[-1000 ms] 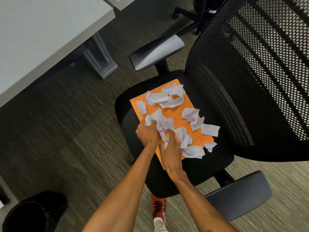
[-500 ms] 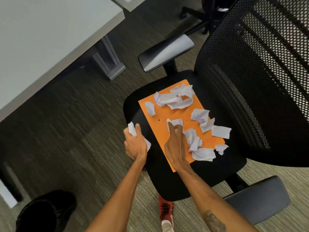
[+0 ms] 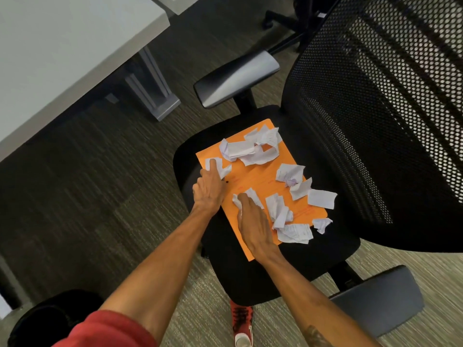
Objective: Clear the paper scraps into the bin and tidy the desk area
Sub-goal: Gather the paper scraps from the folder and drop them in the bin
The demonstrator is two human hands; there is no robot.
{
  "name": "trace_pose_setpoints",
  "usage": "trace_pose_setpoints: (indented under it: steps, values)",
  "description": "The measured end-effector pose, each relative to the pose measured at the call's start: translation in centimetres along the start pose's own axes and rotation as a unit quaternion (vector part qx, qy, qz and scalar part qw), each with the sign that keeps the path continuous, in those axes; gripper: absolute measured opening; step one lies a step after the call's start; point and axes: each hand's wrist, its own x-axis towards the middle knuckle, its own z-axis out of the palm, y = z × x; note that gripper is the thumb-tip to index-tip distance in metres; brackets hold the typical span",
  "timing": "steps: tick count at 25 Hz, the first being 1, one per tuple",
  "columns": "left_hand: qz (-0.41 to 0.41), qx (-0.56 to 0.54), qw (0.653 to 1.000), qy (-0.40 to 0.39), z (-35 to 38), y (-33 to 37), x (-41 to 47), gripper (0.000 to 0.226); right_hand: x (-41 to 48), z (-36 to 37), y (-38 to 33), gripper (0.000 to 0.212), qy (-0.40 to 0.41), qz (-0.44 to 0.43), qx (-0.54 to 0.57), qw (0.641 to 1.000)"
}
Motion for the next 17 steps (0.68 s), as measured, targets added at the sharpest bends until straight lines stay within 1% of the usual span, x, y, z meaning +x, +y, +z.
trace_pose_setpoints:
  steps: [2, 3, 5, 6, 8, 10, 13, 17]
  values:
    - [0.022, 0.015, 1.0, 0.013, 0.1, -0.2, -0.2, 0.035, -0.8, -0.6, -0.4, 0.046, 0.019, 0.017, 0.008, 1.0]
    - [0.027, 0.016, 0.999, 0.017, 0.0, -0.4, -0.3, 0.028, -1.2, -0.8, -0.7, 0.046, 0.034, 0.024, 0.009, 0.999]
    - [0.023, -0.016, 0.999, 0.022, -0.3, -1.2, -0.6, 0.019, -1.2, -1.3, -1.2, 0.033, 0.06, 0.034, 0.02, 0.997]
    - [0.014, -0.047, 0.998, 0.027, -0.3, -1.7, -0.9, 0.019, -0.8, -1.6, -1.3, 0.026, 0.068, 0.036, 0.031, 0.997]
    - [-0.025, -0.13, 0.99, 0.042, -0.2, -2.8, -2.5, 0.024, 0.1, -1.9, -1.5, 0.017, 0.061, 0.043, 0.046, 0.996]
    - [-0.07, -0.214, 0.972, 0.062, 0.1, -4.0, -4.8, 0.03, 0.9, -1.6, -1.6, 0.017, 0.03, 0.06, 0.032, 0.997]
    - [-0.106, -0.261, 0.956, 0.081, 0.7, -5.7, -8.1, 0.039, 1.0, -0.5, -1.7, 0.018, -0.002, 0.07, -0.024, 0.997]
    - [-0.122, -0.312, 0.942, 0.035, 1.4, -6.9, -11.5, 0.044, -0.2, 0.6, -1.7, 0.025, 0.003, 0.049, -0.036, 0.998]
